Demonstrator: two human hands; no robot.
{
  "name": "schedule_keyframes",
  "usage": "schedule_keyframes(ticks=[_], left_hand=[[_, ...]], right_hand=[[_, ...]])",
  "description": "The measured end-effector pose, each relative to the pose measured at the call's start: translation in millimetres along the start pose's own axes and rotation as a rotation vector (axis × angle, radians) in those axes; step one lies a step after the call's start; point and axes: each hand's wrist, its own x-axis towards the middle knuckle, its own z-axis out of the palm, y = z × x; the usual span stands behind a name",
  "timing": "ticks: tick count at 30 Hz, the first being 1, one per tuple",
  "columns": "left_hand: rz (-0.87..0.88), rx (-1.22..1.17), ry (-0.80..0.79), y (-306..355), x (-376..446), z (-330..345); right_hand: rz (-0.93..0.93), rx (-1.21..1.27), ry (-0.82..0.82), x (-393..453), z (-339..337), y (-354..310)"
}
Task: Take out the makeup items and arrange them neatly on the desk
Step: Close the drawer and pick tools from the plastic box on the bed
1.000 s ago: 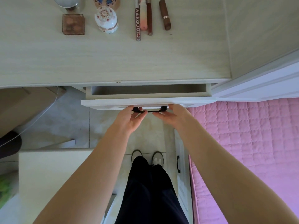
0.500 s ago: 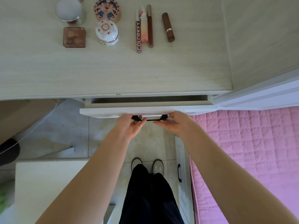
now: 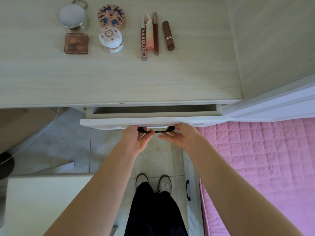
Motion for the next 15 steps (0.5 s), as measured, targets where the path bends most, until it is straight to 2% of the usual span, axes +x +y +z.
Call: schedule_keyframes(ticks=[10, 15], left_hand=[[-0.021, -0.014, 0.0, -26.1, -16.2, -24.9], [-0.029, -0.012, 0.006, -19.4, -15.3, -19.4]], right_hand=[[0.048, -0.018, 0.032, -7.5, -24.3, 23.2], [0.023, -0.051, 0.037, -7.9, -18.7, 15.9]])
